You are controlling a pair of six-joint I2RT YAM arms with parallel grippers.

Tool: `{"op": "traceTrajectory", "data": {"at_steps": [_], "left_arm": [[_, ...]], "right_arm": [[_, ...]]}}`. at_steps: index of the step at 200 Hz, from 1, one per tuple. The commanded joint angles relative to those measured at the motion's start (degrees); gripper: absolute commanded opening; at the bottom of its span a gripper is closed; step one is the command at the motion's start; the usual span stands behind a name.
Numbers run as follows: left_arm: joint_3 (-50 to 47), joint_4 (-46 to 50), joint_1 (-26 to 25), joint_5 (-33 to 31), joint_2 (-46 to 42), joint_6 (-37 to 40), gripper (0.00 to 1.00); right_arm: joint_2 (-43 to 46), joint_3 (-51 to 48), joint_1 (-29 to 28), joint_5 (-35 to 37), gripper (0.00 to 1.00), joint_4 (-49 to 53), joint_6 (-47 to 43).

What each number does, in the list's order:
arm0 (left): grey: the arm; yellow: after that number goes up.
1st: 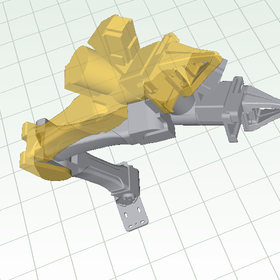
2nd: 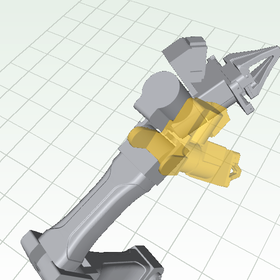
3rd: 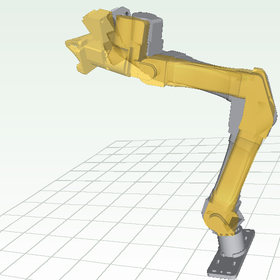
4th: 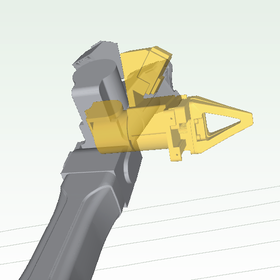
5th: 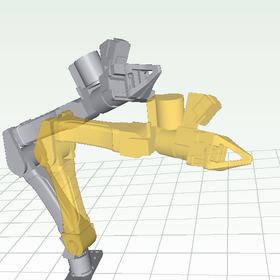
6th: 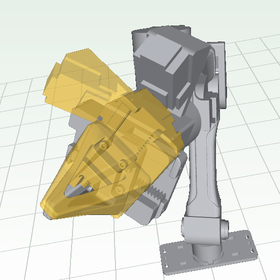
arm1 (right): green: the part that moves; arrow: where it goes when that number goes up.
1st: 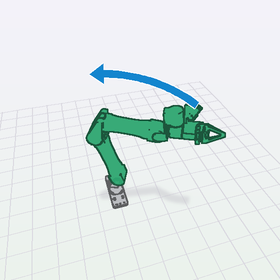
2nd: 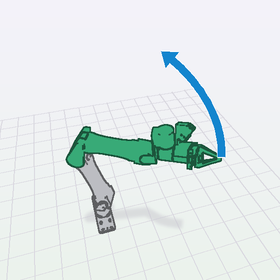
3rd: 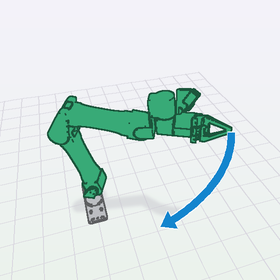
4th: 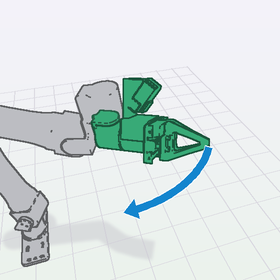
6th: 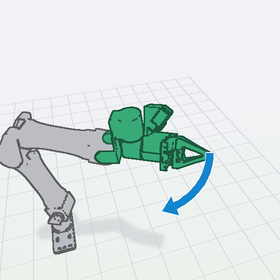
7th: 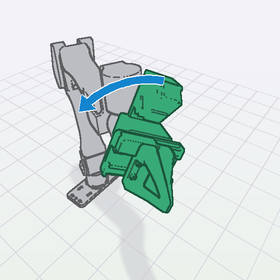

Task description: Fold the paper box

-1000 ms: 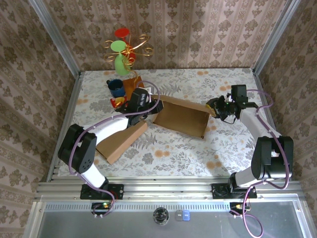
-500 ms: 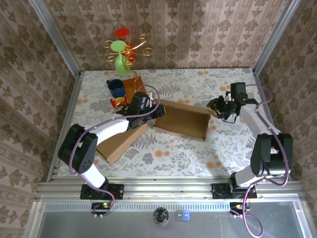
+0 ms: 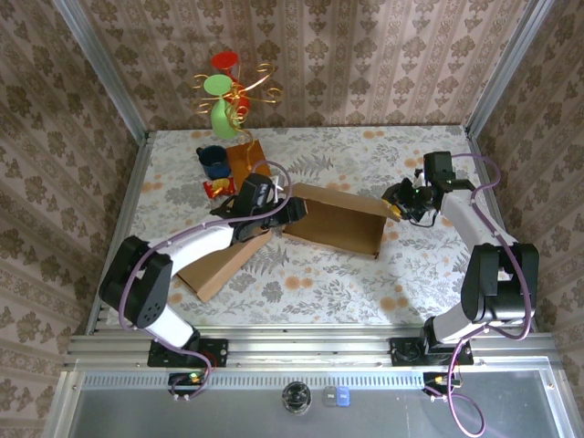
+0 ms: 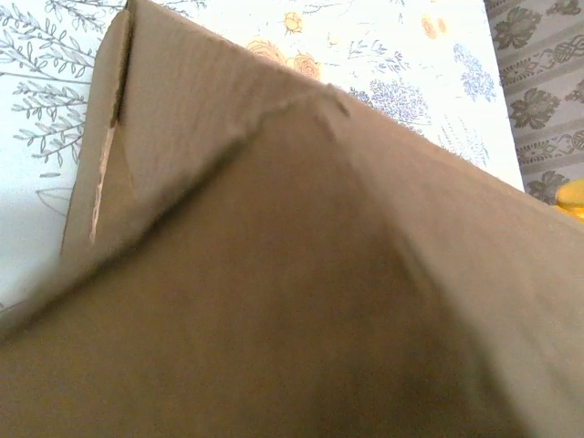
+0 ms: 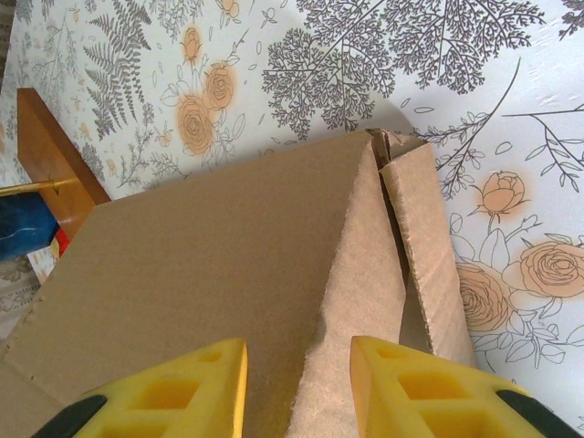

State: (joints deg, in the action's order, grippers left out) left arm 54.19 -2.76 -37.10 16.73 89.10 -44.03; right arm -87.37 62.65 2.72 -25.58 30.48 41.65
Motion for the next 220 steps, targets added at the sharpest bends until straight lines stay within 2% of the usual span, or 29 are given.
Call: {"op": "traceTrajectory", "data": {"at_steps": [1,55,89,107,132,150,166,183,220], "left_arm": [[-1.6,1.1,-0.6,0.3,-2.3,-1.5,0.55],[-2.6,6.8,-3.1,-2.6,-8.6,-0.9,0.56],[-2.8,12.9,-5.4,-5.5,-14.8,-1.4,0.56],[2.0,23.2,-7.1,-9.6,-18.3,1.6,0.56],[14.5,38.2,-8.4,-16.3,-19.8,7.7,0.58],[23.4,46.3,-7.1,-19.6,-17.4,11.9,0.66],[31.8,53.0,-3.9,-19.2,-11.9,14.6,0.73],[38.6,55.7,-0.9,-16.3,-5.2,17.4,0.99],[47.7,56.2,1.5,-12.3,5.9,20.2,1.00]], "right_arm": [[0.0,0.9,-0.4,1.7,0.37,2.3,-1.4],[2.4,3.1,-0.3,2.8,0.53,5.7,2.0],[5.8,2.3,-0.3,3.6,0.56,5.5,8.1],[8.6,2.0,-0.3,5.7,0.57,6.2,10.0],[13.2,2.4,-0.1,9.6,0.57,9.6,12.0],[16.0,1.5,-0.3,10.6,0.57,10.4,14.3],[17.2,0.5,-0.9,10.5,0.57,10.0,15.8],[17.3,0.5,-1.7,10.3,0.57,9.9,15.6],[17.9,2.3,-1.9,9.2,0.58,11.6,13.6]]}}
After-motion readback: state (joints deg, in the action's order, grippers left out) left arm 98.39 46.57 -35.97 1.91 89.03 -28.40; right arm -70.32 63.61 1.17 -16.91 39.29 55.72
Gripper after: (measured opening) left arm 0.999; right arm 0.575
